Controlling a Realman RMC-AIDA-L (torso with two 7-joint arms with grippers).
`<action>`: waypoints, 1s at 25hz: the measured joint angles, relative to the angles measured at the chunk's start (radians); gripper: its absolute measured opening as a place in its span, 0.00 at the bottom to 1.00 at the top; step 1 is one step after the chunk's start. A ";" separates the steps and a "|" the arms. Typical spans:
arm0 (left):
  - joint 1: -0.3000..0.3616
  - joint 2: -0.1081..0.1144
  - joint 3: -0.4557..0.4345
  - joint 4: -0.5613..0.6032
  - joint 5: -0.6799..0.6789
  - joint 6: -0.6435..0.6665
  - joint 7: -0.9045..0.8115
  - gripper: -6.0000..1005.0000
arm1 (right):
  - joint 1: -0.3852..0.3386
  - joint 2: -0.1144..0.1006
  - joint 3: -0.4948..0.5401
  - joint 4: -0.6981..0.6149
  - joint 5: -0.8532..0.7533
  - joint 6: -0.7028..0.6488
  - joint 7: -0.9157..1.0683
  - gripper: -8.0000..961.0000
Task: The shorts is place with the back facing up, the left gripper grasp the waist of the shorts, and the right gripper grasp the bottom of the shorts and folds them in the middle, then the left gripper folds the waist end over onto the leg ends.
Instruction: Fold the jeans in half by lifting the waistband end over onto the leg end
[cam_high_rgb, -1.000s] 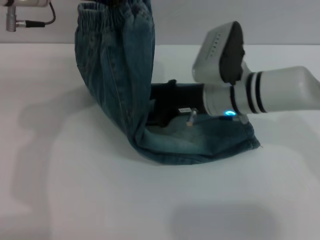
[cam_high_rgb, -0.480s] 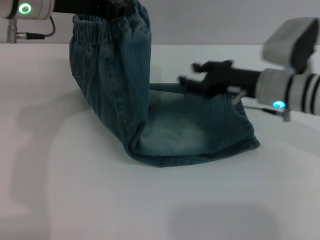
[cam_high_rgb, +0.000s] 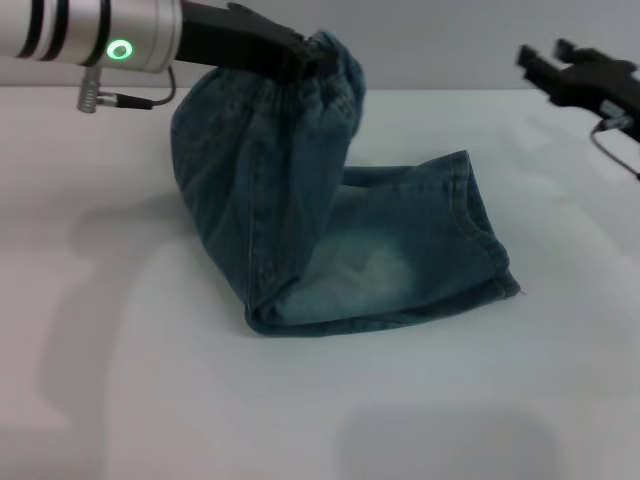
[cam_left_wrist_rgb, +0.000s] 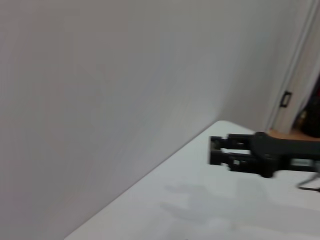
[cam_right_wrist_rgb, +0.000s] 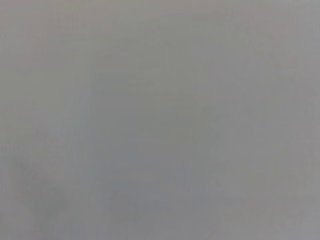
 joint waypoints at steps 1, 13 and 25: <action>-0.001 0.000 0.010 0.000 -0.014 -0.001 0.002 0.09 | 0.023 -0.001 0.089 0.048 0.002 0.036 -0.047 0.55; 0.006 -0.003 0.168 -0.023 -0.139 -0.083 0.021 0.09 | 0.032 -0.013 0.232 0.106 0.004 0.053 -0.100 0.55; -0.024 -0.006 0.237 -0.151 -0.228 -0.161 0.063 0.10 | 0.041 -0.015 0.240 0.109 0.004 0.062 -0.122 0.55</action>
